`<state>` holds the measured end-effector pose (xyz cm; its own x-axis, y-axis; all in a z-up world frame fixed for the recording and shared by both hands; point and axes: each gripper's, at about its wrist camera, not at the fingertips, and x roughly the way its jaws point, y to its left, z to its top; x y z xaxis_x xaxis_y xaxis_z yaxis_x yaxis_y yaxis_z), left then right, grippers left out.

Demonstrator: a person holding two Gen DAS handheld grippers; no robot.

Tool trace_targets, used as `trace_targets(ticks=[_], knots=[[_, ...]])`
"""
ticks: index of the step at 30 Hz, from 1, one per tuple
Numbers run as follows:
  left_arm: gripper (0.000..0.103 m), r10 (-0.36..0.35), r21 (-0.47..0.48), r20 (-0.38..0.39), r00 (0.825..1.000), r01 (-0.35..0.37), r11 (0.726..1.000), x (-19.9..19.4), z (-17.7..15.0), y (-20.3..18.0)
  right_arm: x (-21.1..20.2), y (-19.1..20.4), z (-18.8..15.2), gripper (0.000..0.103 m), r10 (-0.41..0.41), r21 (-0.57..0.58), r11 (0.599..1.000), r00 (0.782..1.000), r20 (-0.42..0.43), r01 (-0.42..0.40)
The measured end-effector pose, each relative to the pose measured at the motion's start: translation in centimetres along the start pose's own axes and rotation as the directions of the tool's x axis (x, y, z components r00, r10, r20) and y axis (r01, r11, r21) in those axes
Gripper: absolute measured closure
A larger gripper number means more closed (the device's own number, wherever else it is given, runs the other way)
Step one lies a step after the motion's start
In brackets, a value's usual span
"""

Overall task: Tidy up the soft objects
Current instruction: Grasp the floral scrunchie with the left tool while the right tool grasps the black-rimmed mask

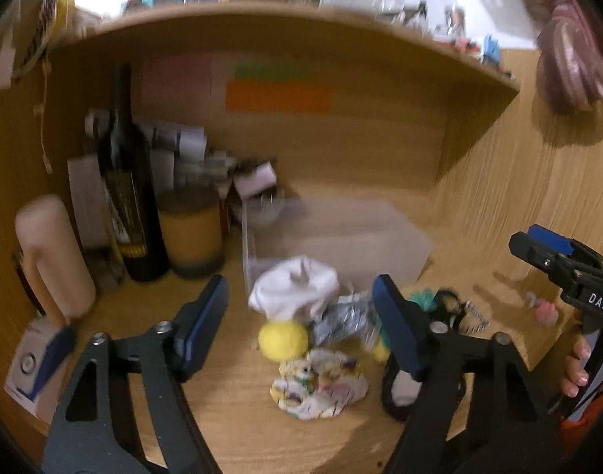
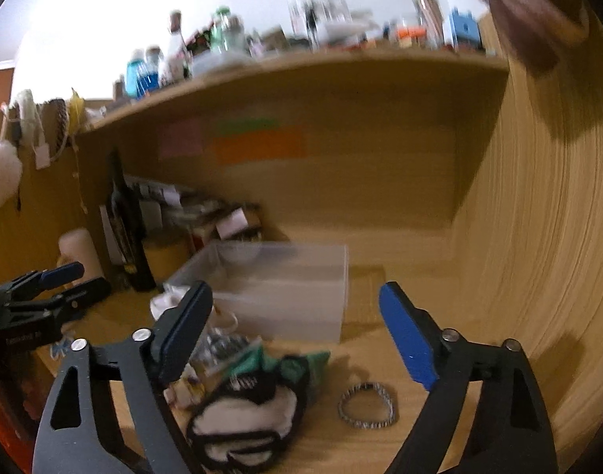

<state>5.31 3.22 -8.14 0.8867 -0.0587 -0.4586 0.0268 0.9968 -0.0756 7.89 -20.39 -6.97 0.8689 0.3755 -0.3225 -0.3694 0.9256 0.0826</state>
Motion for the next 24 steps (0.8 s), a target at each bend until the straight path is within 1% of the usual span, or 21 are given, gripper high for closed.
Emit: trace_targets(ticks=[1,4,8,12,14,20,21,23,24], knots=[[0.033,0.000,-0.004,-0.023,1.000,0.000,1.000,0.5,-0.4,0.1,0.4,-0.3,-0.4,0.027,-0.001,0.003,1.000,1.000,-0.028,0.001],[0.040,-0.004,-0.012,-0.096,0.995,0.003,1.000,1.9,-1.8,0.4,1.8,-0.8,-1.7,0.033,0.013,0.015,1.000,0.994,-0.110,-0.011],[0.049,-0.016,-0.029,-0.195,0.981,0.011,1.000,3.7,-3.7,0.7,3.4,-1.1,-3.8,0.035,0.040,0.030,0.999,0.977,-0.210,-0.034],[0.049,-0.024,-0.053,-0.262,0.965,0.010,0.999,5.0,-5.2,1.1,4.7,-1.0,-5.5,0.035,0.068,0.035,0.998,0.952,-0.299,-0.061],[0.049,-0.028,-0.060,-0.292,0.956,0.011,0.998,5.7,-5.9,1.3,5.1,-0.8,-6.1,0.035,0.080,0.035,0.997,0.942,-0.325,-0.072],[0.049,-0.021,-0.061,-0.351,0.936,0.000,0.998,7.4,-7.6,1.5,6.8,-0.2,-7.5,0.035,0.144,0.060,0.990,0.905,-0.401,-0.131],[0.049,-0.022,-0.054,-0.334,0.942,0.004,0.999,7.3,-7.6,1.4,7.0,0.0,-7.7,0.035,0.152,0.060,0.988,0.898,-0.413,-0.140],[0.050,-0.019,-0.041,-0.332,0.943,0.006,0.999,7.2,-7.8,1.2,7.5,0.4,-8.1,0.035,0.158,0.056,0.987,0.890,-0.427,-0.149],[0.056,-0.027,-0.042,-0.332,0.943,0.014,0.999,7.2,-7.8,1.2,7.7,0.5,-8.3,0.035,0.163,0.057,0.987,0.886,-0.434,-0.153]])
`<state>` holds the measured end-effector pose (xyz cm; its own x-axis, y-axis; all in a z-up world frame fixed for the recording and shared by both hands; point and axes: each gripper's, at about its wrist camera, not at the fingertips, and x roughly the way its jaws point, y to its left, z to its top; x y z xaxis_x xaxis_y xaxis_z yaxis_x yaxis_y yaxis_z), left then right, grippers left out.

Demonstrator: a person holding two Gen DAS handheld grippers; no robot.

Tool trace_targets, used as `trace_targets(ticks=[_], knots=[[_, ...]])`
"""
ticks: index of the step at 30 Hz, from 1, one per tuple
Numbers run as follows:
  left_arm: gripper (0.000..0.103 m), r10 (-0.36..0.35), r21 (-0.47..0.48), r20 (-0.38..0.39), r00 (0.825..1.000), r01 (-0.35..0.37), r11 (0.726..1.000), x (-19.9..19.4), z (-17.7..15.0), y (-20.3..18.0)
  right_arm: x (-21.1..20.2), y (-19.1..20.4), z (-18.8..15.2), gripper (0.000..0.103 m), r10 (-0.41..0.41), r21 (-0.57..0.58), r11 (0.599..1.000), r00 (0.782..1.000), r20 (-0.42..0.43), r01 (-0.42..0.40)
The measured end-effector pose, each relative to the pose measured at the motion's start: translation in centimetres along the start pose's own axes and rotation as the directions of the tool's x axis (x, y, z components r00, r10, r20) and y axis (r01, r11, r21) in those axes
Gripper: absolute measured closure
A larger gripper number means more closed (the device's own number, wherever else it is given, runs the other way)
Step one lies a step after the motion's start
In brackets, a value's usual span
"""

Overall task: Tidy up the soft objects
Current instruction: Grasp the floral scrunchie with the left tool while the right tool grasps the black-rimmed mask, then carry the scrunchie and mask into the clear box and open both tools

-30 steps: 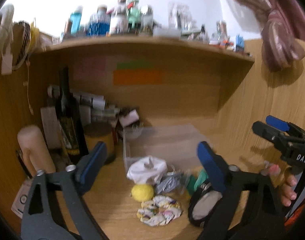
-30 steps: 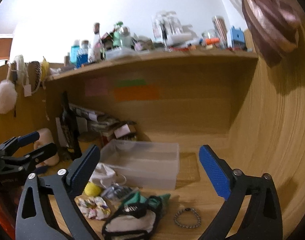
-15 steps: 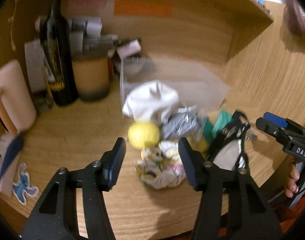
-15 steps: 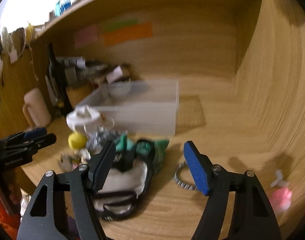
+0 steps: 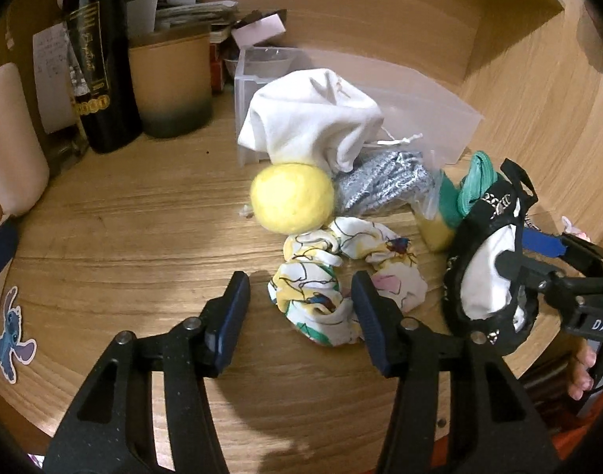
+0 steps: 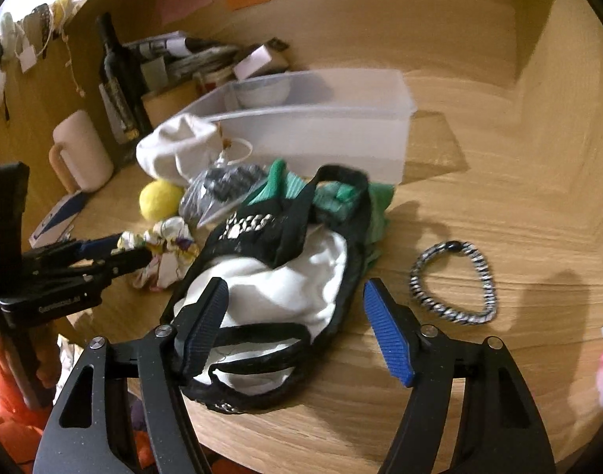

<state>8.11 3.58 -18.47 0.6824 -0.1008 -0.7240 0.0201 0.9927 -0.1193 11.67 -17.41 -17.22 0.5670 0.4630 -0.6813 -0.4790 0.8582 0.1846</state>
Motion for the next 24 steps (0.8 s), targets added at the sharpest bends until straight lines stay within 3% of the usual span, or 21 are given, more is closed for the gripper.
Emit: trace_targets(ticks=[2,4,6,8,9,15,24], knots=[[0.069,-0.007,0.012,0.001,1.000,0.007,1.000,-0.1,-0.1,-0.2,0.4,0.0,-0.1,0.036,0.008,0.005,1.000,1.000,-0.011,-0.008],[0.077,-0.013,0.024,0.000,1.000,0.013,1.000,-0.1,-0.1,-0.5,0.5,-0.1,-0.2,0.055,0.023,0.013,1.000,1.000,-0.014,-0.023],[0.084,-0.014,0.033,0.003,1.000,0.014,0.999,-0.2,-0.1,-0.7,0.5,-0.1,-0.2,0.061,0.021,0.012,1.000,1.000,-0.012,-0.021],[0.090,-0.018,0.049,0.011,1.000,0.017,0.999,-0.4,-0.1,-0.9,0.2,0.0,-0.2,0.080,0.004,-0.001,1.000,1.000,-0.003,-0.004],[0.090,-0.019,0.055,0.021,1.000,0.018,0.998,-0.7,-0.2,-1.1,0.1,0.0,-0.2,0.085,-0.011,-0.009,1.000,1.000,0.000,0.011],[0.091,-0.029,0.074,0.076,0.997,0.023,0.997,-2.7,0.0,-1.7,-1.4,-0.5,0.0,0.092,-0.021,0.003,1.000,0.998,0.056,0.021],[0.091,-0.051,0.081,0.192,0.980,0.036,0.996,-5.9,2.3,-1.8,-4.9,-1.0,1.9,0.092,-0.037,0.000,0.999,0.981,0.192,0.037]])
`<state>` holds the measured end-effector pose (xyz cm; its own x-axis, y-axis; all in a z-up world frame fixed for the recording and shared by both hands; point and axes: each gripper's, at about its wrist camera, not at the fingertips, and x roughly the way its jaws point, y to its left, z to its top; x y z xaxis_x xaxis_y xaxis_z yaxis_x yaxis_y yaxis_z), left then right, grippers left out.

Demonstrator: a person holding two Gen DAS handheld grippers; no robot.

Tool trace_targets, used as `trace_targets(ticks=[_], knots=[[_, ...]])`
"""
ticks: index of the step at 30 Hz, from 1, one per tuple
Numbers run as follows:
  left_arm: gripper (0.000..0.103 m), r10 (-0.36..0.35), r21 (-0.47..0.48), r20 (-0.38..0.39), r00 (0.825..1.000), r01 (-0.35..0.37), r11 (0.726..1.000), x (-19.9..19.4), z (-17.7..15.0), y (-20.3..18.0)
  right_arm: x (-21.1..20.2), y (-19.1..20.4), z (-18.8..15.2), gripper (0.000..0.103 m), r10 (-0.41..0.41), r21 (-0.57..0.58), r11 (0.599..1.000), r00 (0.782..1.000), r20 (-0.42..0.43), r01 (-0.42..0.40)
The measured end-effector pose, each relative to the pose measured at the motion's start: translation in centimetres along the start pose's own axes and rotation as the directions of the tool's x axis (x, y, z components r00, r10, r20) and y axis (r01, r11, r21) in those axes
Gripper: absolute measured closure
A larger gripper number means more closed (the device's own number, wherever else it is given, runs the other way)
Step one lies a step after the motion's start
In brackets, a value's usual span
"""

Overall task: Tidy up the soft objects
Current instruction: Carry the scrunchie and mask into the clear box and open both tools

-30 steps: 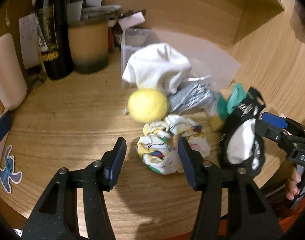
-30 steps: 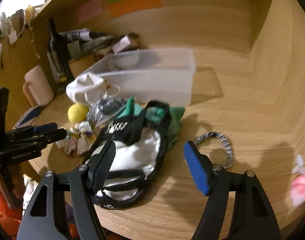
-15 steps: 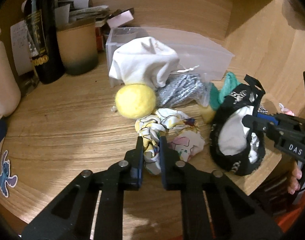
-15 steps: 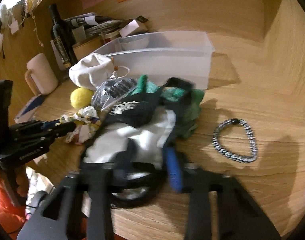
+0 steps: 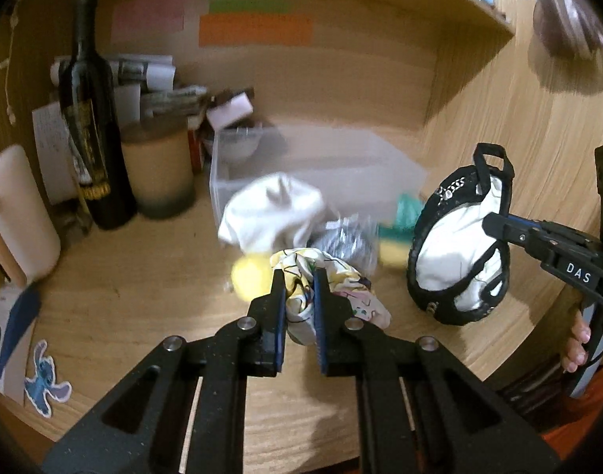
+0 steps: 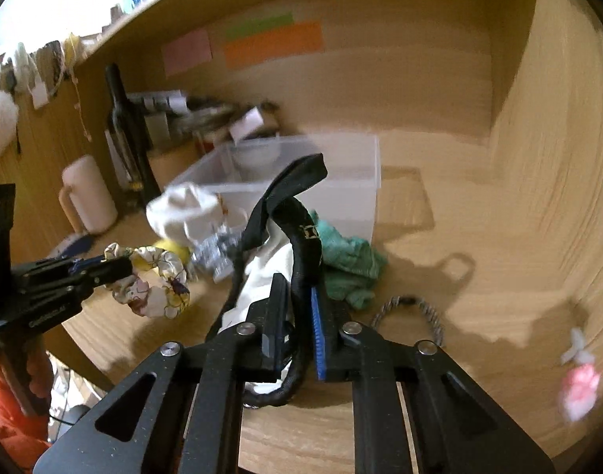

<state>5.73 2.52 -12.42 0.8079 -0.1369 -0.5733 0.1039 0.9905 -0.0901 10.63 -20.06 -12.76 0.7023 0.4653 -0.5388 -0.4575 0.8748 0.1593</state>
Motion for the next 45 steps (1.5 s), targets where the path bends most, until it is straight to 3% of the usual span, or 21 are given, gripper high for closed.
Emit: trace_targets(ticks=[12,18,29,38,45], knots=[[0.091,0.038,0.036,0.172,0.984,-0.044,0.998,-1.2,6.9,0.3,-1.5,0.3,4.8,0.092,-0.017,-0.040,0.999,0.980,0.199,0.026],[0.091,0.051,0.024,0.191,0.980,-0.057,0.998,0.3,9.4,1.2,-0.2,0.3,7.3,0.092,-0.030,-0.052,0.998,0.969,0.246,0.044],[0.091,0.065,0.008,0.121,0.991,-0.067,0.998,6.2,13.0,3.4,4.9,0.1,10.3,0.092,-0.062,-0.052,0.996,0.974,0.216,0.075],[0.091,0.070,0.036,-0.013,0.997,-0.069,0.997,12.1,13.0,4.1,10.4,-0.7,11.5,0.092,-0.056,-0.048,0.997,0.993,0.099,0.061],[0.091,0.079,0.057,-0.117,0.990,-0.073,0.996,15.4,12.6,4.3,13.7,-0.8,11.0,0.092,-0.062,-0.059,0.996,0.998,-0.002,0.061]])
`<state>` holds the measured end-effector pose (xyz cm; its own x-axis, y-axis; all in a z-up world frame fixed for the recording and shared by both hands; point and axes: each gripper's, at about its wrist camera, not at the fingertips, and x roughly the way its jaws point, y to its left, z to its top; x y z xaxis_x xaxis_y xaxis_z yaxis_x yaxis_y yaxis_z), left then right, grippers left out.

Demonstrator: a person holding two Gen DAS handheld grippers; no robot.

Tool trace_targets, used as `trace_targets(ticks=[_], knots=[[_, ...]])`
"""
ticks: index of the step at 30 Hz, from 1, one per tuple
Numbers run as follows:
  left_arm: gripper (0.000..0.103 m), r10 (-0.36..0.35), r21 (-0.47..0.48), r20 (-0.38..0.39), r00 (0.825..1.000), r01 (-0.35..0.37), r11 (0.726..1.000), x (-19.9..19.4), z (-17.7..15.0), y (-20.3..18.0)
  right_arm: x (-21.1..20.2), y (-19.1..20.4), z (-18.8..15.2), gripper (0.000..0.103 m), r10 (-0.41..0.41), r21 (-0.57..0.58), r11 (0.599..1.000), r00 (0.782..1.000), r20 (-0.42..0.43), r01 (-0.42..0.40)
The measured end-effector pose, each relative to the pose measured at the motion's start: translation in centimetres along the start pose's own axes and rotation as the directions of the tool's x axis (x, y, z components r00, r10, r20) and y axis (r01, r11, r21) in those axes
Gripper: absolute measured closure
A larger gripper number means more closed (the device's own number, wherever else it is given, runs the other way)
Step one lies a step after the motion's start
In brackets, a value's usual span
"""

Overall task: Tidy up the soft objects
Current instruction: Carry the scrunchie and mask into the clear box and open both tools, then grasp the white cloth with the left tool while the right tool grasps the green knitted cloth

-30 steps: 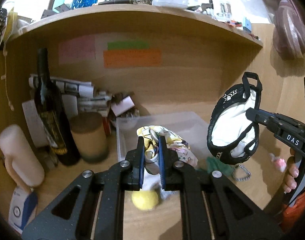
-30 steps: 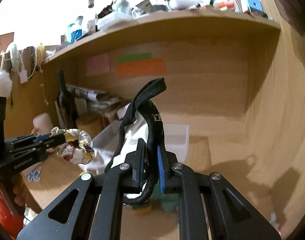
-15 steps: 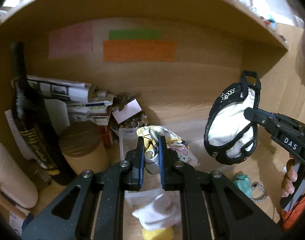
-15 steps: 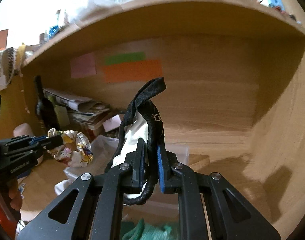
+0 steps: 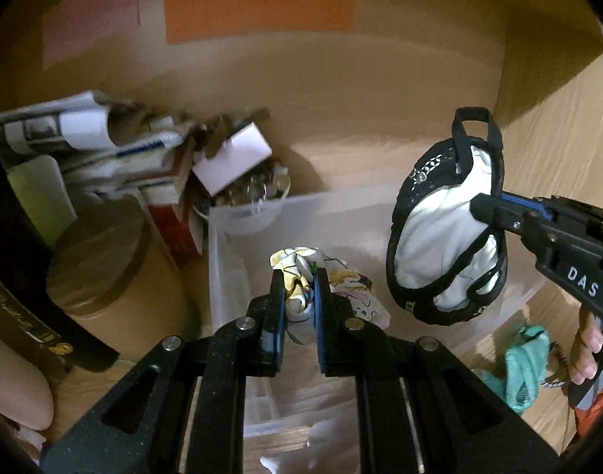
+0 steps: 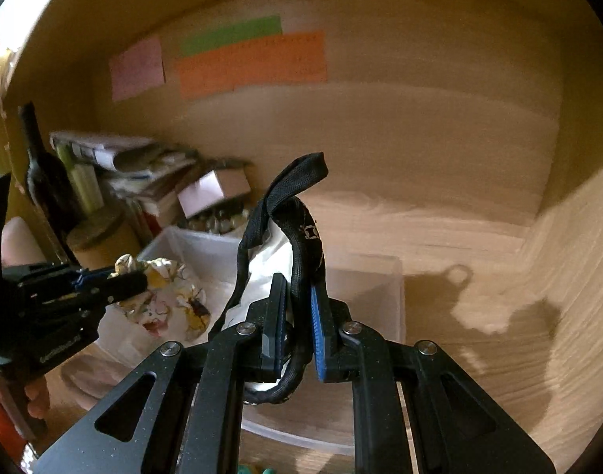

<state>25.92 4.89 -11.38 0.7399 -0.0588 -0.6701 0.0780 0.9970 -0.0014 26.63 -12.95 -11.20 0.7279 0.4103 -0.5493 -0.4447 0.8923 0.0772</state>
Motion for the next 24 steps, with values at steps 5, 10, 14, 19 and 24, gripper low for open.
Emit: trace_targets(ticks=[5,10,14,19,24], knots=[[0.091,-0.009,-0.001,-0.062,0.998,0.009,1.000,1.8,-0.3,0.0,1.9,0.3,-0.6,0.092,0.000,-0.034,0.999,0.997,-0.078,-0.003],[0.087,-0.018,0.000,-0.075,0.997,0.018,1.000,2.0,-0.5,-0.1,3.5,0.4,-1.2,0.090,-0.007,-0.050,0.999,0.989,-0.150,0.000],[0.081,-0.021,0.002,-0.077,0.997,0.021,1.000,1.8,-0.5,-0.2,3.9,0.3,-1.3,0.086,-0.009,-0.047,0.999,0.984,-0.177,0.000],[0.064,-0.024,-0.006,-0.050,0.998,0.024,1.000,0.2,-0.6,-0.3,3.1,0.1,-1.2,0.064,-0.009,-0.044,0.999,0.986,-0.169,0.001],[0.050,-0.021,-0.015,0.010,1.000,0.021,1.000,-2.7,-0.5,-0.4,0.7,0.1,-0.5,0.050,-0.006,-0.044,0.999,0.995,-0.102,0.002]])
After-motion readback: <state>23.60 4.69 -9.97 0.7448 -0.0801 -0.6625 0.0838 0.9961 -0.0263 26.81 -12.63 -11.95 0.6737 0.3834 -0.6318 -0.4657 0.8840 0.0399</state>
